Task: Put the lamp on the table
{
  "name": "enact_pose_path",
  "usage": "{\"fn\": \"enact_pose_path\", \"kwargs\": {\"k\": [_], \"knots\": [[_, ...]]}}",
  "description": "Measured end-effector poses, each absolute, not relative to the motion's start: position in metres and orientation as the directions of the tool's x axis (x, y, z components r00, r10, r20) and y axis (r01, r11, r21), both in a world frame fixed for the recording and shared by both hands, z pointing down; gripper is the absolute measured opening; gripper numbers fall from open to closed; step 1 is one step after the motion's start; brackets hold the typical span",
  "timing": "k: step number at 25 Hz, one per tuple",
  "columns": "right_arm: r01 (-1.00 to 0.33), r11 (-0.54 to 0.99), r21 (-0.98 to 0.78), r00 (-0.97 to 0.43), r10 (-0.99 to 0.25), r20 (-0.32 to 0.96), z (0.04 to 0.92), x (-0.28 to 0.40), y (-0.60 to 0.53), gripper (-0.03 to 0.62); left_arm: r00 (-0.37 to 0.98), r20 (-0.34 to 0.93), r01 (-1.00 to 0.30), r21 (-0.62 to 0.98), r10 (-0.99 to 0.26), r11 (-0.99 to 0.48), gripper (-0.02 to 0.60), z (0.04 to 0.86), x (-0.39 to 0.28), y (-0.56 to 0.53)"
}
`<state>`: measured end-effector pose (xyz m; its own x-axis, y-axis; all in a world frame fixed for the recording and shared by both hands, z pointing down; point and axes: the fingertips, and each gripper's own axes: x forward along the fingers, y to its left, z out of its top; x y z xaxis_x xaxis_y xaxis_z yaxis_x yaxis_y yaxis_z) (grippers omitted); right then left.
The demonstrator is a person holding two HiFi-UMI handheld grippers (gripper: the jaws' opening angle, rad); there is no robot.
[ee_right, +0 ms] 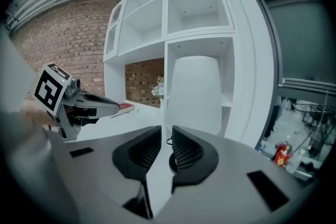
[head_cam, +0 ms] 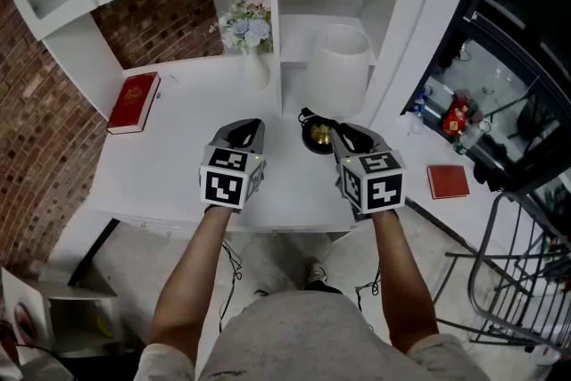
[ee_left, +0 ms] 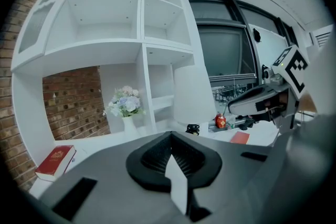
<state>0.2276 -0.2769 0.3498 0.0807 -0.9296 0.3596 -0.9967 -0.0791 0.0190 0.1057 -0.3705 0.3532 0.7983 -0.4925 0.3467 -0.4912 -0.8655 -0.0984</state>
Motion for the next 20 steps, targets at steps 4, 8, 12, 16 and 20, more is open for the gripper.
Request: {"fn": "enact_pose_path", "kwargs": {"k": [4,8,12,16,20], "knots": [[-0.996,-0.087,0.016,0.087,-0.933,0.350,0.349,0.224,-0.276,0.058,0.789,0.351,-0.504,-0.098,-0.504,-0.858,-0.005,0.353,0.100,-0.373],[-0.994,-0.108,0.001,0.102,-0.935,0.341,0.348,0.228,-0.272,0.046,0.783,0.353,-0.514,-0.097,-0.512,-0.852,-0.005,0.352,0.097,-0.373],[-0.993,-0.116,-0.005,0.107,-0.938,0.330,0.345,0.228,-0.272,0.036,0.783,0.357,-0.512,-0.097,-0.510,-0.854,-0.005,0.353,0.095,-0.371],[-0.993,-0.115,-0.001,0.108,-0.940,0.323,0.344,0.229,-0.270,0.032,0.783,0.359,-0.509,-0.100,-0.509,-0.855,-0.005,0.354,0.096,-0.368],[-0.993,-0.121,-0.008,0.112,-0.941,0.319,0.343,0.230,-0.268,0.032,0.784,0.360,-0.506,-0.101,-0.506,-0.857,-0.005,0.353,0.097,-0.366]]}}
